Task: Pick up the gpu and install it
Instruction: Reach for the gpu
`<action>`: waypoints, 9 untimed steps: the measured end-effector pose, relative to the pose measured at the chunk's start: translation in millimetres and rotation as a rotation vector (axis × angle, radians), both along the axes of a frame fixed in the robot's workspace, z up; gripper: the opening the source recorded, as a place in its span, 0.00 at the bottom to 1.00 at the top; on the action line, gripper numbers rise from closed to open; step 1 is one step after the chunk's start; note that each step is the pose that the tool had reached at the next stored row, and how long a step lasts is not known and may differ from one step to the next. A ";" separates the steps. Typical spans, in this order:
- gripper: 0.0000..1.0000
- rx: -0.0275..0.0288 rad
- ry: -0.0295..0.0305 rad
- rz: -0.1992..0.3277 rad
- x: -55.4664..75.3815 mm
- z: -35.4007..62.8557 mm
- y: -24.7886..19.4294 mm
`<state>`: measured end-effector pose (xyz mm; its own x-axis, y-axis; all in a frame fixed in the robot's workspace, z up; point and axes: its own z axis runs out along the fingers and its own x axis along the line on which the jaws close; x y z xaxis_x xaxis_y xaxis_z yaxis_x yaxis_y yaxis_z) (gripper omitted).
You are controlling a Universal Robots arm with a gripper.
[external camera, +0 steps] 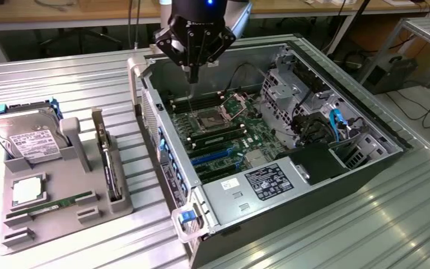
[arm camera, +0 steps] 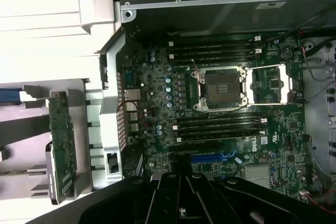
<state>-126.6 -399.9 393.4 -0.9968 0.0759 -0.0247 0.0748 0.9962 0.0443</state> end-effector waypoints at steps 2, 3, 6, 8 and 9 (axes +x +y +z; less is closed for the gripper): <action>0.11 0.0000 -0.0001 0.000 -7.1 0.0 -1.5; 0.11 0.0000 0.0000 0.000 -10.4 0.0 -2.0; 0.11 0.0000 -0.0001 0.001 -20.5 0.0 -4.1; 0.11 0.0001 -0.0001 0.001 -27.3 -0.1 -5.8; 0.11 0.0000 -0.0001 0.001 -30.9 0.0 -6.8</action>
<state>-157.5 -406.7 393.3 -0.9969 0.0750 -0.0248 0.0739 0.9963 0.0444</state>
